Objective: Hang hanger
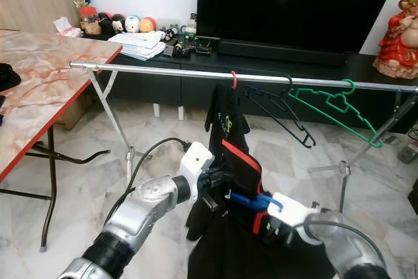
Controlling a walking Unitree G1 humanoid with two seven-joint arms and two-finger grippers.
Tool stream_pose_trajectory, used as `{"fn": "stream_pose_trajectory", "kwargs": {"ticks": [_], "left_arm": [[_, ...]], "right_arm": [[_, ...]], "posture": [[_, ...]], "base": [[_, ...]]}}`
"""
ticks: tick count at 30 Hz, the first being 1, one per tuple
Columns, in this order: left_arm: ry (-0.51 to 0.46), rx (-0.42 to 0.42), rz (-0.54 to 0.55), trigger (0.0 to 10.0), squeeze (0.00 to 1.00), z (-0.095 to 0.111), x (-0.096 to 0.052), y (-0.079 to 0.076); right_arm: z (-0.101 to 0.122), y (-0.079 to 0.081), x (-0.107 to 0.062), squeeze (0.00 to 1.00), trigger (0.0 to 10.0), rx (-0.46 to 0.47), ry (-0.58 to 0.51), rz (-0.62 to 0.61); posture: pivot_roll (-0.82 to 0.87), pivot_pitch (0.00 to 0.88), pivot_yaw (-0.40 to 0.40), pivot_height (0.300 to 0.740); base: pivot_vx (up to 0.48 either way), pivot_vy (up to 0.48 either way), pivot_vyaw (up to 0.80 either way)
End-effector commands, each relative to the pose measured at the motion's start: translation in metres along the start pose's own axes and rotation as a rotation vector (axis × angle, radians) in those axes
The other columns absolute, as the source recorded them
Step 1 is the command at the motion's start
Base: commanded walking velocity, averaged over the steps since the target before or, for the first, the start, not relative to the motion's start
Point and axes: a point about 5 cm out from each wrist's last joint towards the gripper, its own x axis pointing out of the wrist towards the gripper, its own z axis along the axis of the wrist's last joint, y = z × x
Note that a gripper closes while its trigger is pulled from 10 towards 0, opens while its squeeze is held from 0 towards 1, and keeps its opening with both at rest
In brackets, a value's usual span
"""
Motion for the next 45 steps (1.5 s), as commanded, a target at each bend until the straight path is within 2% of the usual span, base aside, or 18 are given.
{"fn": "stream_pose_trajectory", "kwargs": {"ticks": [1, 4, 5, 6, 7, 8, 9, 11, 12, 13, 14, 21, 26, 27, 31, 36, 38, 45], "left_arm": [[-0.006, 0.026, -0.070, 0.0, 0.00, 0.005, -0.001, -0.009], [0.029, 0.058, -0.151, 0.0, 0.00, -0.001, -0.005, -0.019], [0.029, 0.058, -0.151, 0.0, 0.00, -0.001, -0.005, -0.019], [0.101, 0.095, -0.198, 0.0, 0.00, -0.013, -0.006, -0.025], [0.134, 0.114, -0.215, 0.0, 0.00, -0.019, -0.007, -0.028], [0.168, 0.134, -0.243, 1.2, 0.00, -0.026, -0.008, -0.032], [0.186, 0.144, -0.260, 1.2, 0.00, -0.029, -0.009, -0.035], [0.207, 0.154, -0.289, 4.2, 0.00, -0.035, -0.009, -0.039], [0.239, 0.163, -0.296, 9.9, 0.22, -0.040, -0.009, -0.041], [0.239, 0.163, -0.296, 9.9, 0.22, -0.040, -0.009, -0.041], [0.248, 0.162, -0.294, 10.0, 1.00, -0.043, -0.009, -0.041], [0.277, 0.186, -0.343, 10.0, 1.00, -0.047, -0.014, -0.046], [0.283, 0.209, -0.367, 10.0, 1.00, -0.046, -0.020, -0.045], [0.277, 0.212, -0.353, 10.0, 1.00, -0.042, -0.028, -0.037], [0.286, 0.234, -0.314, 10.0, 1.00, -0.038, -0.043, -0.021], [0.279, 0.264, -0.252, 10.0, 1.00, -0.026, -0.058, 0.000], [0.258, 0.273, -0.248, 10.0, 1.00, -0.013, -0.070, 0.008], [0.223, 0.269, -0.282, 10.0, 1.00, 0.005, -0.085, 0.013]], "right_arm": [[0.007, -0.009, -0.001, 0.00, 0.0, 0.058, -0.031, -0.051], [0.024, -0.010, 0.000, 0.00, 0.0, 0.172, -0.136, -0.055], [0.024, -0.010, 0.000, 0.00, 0.0, 0.172, -0.136, -0.055], [0.041, -0.011, 0.000, 0.00, 0.0, 0.244, -0.221, -0.043], [0.047, -0.012, -0.001, 0.00, 0.0, 0.269, -0.252, -0.037], [0.054, -0.011, -0.002, 0.00, 0.0, 0.287, -0.284, -0.027], [0.057, -0.011, -0.002, 0.00, 0.0, 0.297, -0.299, -0.022], [0.063, -0.011, -0.002, 0.00, 0.0, 0.309, -0.326, -0.006], [0.066, -0.010, -0.002, 0.00, 0.0, 0.311, -0.341, 0.005], [0.066, -0.010, -0.002, 0.00, 0.0, 0.311, -0.341, 0.005], [0.067, -0.010, -0.002, 0.00, 0.0, 0.307, -0.343, 0.007], [0.071, -0.011, -0.001, 0.00, 0.0, 0.286, -0.357, -0.012], [0.078, -0.008, 0.002, 0.00, 0.0, 0.230, -0.379, 0.017], [0.082, 0.000, 0.005, 0.00, 0.0, 0.162, -0.395, 0.070], [0.087, 0.013, 0.007, 0.00, 0.0, 0.055, -0.438, 0.172], [0.075, 0.027, 0.009, 0.00, 0.0, -0.081, -0.394, 0.274], [0.067, 0.023, 0.012, 0.00, 0.0, -0.115, -0.348, 0.238], [0.055, 0.016, 0.013, 0.00, 0.0, -0.140, -0.294, 0.207]], "posture": [[0.00, 0.000, -0.035, 0.740], [0.00, 0.000, -0.036, 0.740], [0.00, 0.000, -0.036, 0.740], [0.00, 0.000, -0.034, 0.740], [0.00, 0.000, -0.034, 0.740], [0.00, 0.000, -0.034, 0.740], [0.00, 0.000, -0.034, 0.740], [0.00, 0.000, -0.036, 0.740], [0.00, 0.000, -0.038, 0.740], [0.00, 0.000, -0.038, 0.740], [0.00, 0.000, -0.038, 0.740], [0.00, 0.000, -0.034, 0.740], [0.01, 0.000, -0.034, 0.740], [0.01, 0.000, -0.035, 0.740], [0.01, 0.000, -0.033, 0.740], [0.03, 0.000, -0.038, 0.740], [0.04, 0.000, -0.037, 0.740], [0.03, 0.000, -0.033, 0.740]], "base": [[0.000, 0.000, 0.00], [0.000, 0.000, 0.00], [0.000, 0.000, 0.00], [0.000, 0.000, 0.00], [0.000, 0.000, 0.00], [0.000, 0.000, 0.00], [0.000, 0.000, 0.00], [0.000, 0.000, 0.00], [0.000, 0.000, 0.00], [0.000, 0.000, 0.00], [0.000, 0.000, 0.00], [0.000, 0.000, 0.00], [0.000, 0.000, 0.00], [0.000, 0.000, 0.00], [0.000, 0.000, 0.00], [0.000, 0.000, 0.00], [0.000, 0.000, 0.00], [0.000, 0.000, 0.00]]}}
